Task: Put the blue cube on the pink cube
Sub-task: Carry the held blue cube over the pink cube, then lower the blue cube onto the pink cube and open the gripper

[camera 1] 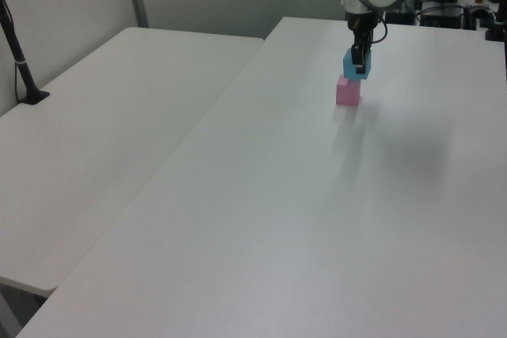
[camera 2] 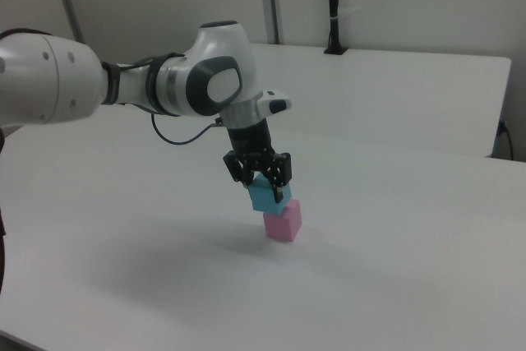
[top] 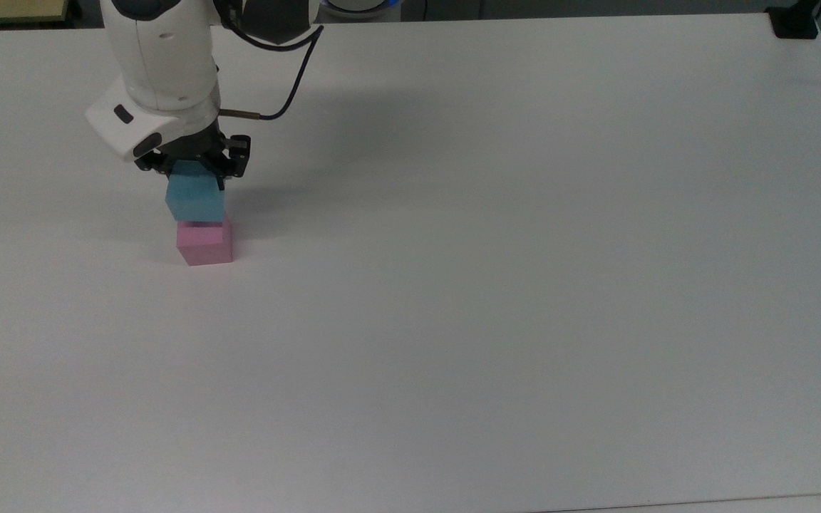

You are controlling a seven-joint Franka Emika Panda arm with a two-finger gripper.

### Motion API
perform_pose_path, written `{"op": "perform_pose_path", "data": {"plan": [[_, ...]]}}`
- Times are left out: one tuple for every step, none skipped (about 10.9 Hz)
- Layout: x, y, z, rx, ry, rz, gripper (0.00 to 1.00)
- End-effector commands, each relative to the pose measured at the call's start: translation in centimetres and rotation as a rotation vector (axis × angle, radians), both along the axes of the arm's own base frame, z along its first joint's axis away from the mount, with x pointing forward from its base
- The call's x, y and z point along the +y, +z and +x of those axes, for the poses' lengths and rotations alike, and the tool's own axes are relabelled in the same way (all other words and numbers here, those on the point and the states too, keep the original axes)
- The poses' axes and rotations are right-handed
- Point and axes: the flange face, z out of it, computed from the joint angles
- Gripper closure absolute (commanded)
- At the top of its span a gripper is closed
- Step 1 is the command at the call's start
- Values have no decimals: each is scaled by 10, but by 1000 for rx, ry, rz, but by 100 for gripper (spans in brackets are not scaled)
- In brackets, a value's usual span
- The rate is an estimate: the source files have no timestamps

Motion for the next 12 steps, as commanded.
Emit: {"op": "perform_pose_path", "data": {"plan": [[-10, -16, 8, -71, -43, 15, 46], [-10, -18, 10, -83, -57, 15, 46], [-9, -23, 11, -81, -60, 16, 46], [-9, -26, 11, -75, -60, 17, 31], [-9, -27, 10, -67, -61, 18, 4], [-9, -27, 10, -64, -61, 17, 0], [-10, -25, 10, -65, -63, 16, 0], [-10, -20, 10, -70, -65, 15, 0], [-9, -15, 7, -54, -72, 17, 0], [-7, 4, 3, -46, -78, 19, 0], [-4, 25, -3, -40, -96, 39, 0], [1, 51, -14, -38, -113, 63, 0]]}}
